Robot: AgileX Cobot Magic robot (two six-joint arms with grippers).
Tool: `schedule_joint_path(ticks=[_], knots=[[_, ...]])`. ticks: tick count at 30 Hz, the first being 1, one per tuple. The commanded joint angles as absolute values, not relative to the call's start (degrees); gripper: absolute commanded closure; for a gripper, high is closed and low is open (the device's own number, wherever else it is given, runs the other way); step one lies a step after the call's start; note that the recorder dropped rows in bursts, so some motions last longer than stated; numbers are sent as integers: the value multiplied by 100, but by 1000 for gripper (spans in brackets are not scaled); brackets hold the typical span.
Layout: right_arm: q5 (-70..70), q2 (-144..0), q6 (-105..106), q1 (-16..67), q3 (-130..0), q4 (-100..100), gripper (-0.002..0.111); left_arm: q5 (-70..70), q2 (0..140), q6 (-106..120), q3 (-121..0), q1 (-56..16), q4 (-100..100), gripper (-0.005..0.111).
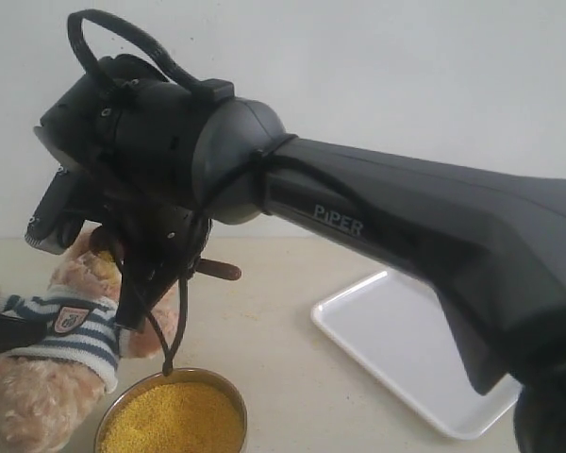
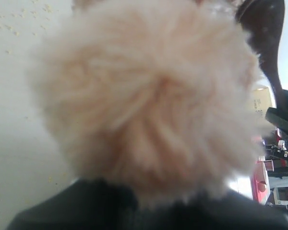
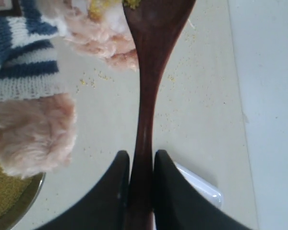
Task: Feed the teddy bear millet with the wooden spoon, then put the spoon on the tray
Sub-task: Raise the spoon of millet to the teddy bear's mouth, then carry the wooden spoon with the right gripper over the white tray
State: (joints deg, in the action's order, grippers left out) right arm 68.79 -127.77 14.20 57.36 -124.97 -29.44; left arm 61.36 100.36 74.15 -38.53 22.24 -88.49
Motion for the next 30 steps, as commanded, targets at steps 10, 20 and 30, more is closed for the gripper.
schedule_joint_path(ticks=[10, 20, 30], knots=[[6985, -12750, 1247, 6126, -12531, -3790, 108, 6131, 10034, 7460, -3856, 2210, -9061, 103], [6794, -12750, 590, 6126, -12531, -3804, 108, 6123, 10034, 7460, -3856, 2210, -9035, 103], [6996, -12506, 678, 5742, -12531, -3217, 108, 6144, 10034, 7460, -3856, 2210, -9041, 103]])
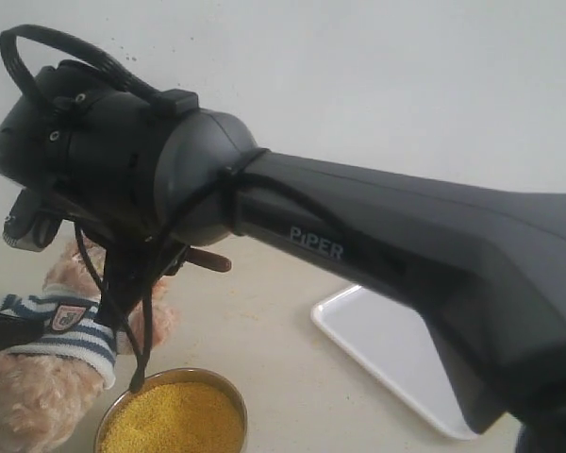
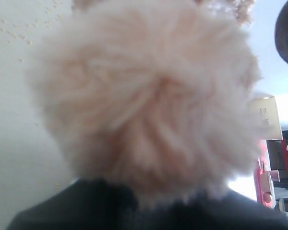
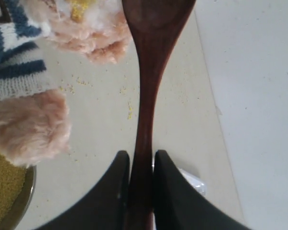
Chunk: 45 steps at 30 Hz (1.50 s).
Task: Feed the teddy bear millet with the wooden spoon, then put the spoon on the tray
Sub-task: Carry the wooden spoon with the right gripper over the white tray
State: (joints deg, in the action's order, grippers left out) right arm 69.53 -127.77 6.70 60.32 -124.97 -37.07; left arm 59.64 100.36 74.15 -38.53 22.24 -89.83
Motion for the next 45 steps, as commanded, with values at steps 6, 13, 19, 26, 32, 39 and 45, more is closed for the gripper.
schedule_joint_path(ticks=[6, 13, 19, 26, 32, 39, 45], knots=[[6996, -12083, 803, 4884, -12531, -1203, 108, 6192, 10034, 7460, -3856, 2210, -9041, 103], [6996, -11442, 845, 4232, -12124, -495, 108, 6377, 10034, 7460, -3856, 2210, -8967, 103], [6996, -10668, 1041, 3858, -11023, -890, 108, 6505, 10034, 7460, -3856, 2210, -8896, 103], [6996, -9557, 1051, 2768, -9409, -1031, 108, 6505, 10034, 7460, -3856, 2210, -8862, 103], [6548, -9137, 1166, 1734, -8414, 0, 108, 6495, 10034, 7460, -3856, 2210, -8873, 103], [6031, -9149, 1308, 1496, -7926, 497, 108, 6432, 10034, 7460, -3856, 2210, -8961, 103], [5915, -9329, 1363, 1496, -7926, 542, 108, 6394, 10034, 7460, -3856, 2210, -9021, 103]])
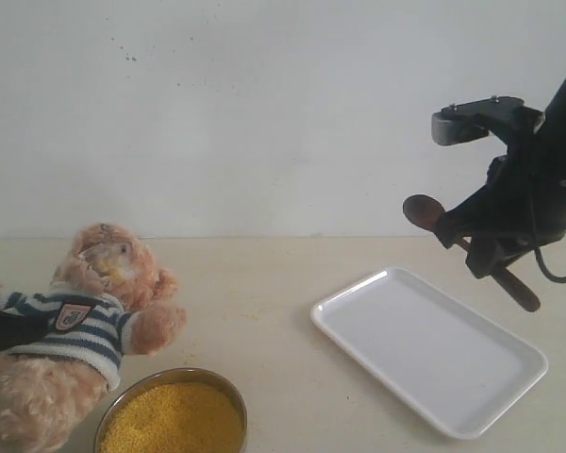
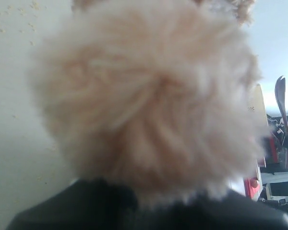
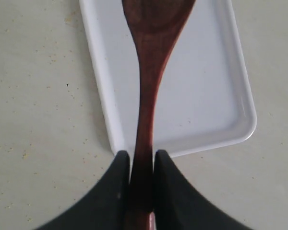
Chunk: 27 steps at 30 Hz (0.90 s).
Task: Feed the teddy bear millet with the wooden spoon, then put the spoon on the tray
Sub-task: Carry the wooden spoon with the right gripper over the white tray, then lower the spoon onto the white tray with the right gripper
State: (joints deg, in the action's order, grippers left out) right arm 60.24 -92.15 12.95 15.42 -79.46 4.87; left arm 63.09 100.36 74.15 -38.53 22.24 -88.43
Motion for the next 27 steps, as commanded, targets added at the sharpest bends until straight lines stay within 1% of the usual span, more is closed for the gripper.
schedule_joint_path(ticks=[1, 12, 19, 27], knots=[[5915, -9364, 1363, 1496, -7926, 561, 108, 6382, 10034, 7471, -3856, 2210, -9039, 103], [5976, -9675, 1453, 1496, -7926, 842, 108, 6402, 10034, 7504, -3856, 2210, -9084, 103], [4643, -9956, 1694, 1496, -7926, 830, 108, 6454, 10034, 7504, -3856, 2210, -9144, 103], [4254, -10888, 1861, 1496, -7926, 843, 108, 6408, 10034, 7504, -3856, 2210, -9156, 103]])
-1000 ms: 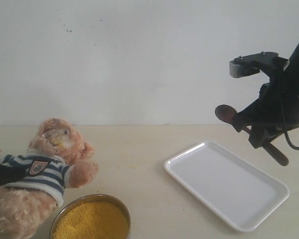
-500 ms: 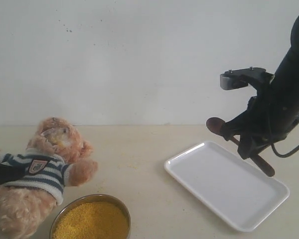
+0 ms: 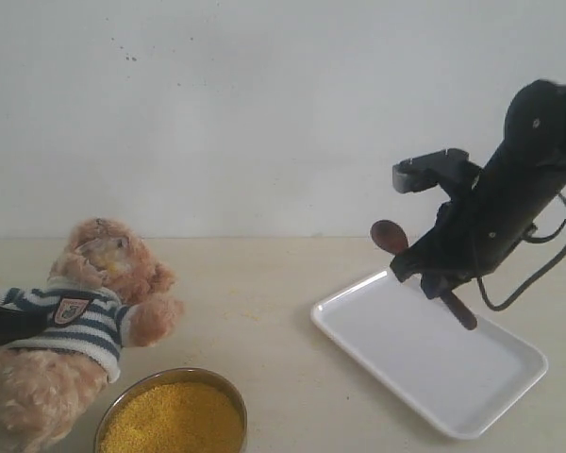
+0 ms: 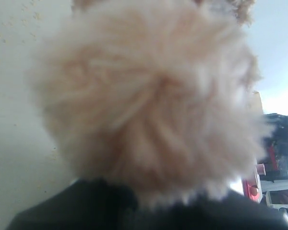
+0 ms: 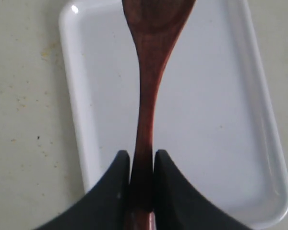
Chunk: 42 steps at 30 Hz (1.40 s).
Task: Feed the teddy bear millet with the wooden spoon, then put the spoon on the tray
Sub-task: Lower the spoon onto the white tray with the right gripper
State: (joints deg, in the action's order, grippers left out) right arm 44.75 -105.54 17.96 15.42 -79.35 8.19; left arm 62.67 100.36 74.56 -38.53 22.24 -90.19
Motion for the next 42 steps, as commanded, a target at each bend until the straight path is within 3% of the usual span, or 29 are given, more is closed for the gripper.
schedule_joint_path(ticks=[1, 13, 18, 42], knots=[[4226, -10967, 1861, 1496, -7926, 843, 108, 6408, 10034, 7504, -3856, 2210, -9156, 103], [4287, -11721, 1908, 1496, -7926, 811, 108, 6395, 10034, 7504, -3856, 2210, -9156, 103], [4134, -11788, 1801, 1465, -7926, -88, 108, 6397, 10034, 7678, -3856, 2210, -9156, 103], [3865, -12070, 1641, 1312, -7926, 239, 108, 6273, 10034, 7959, -3856, 2210, -9255, 103]])
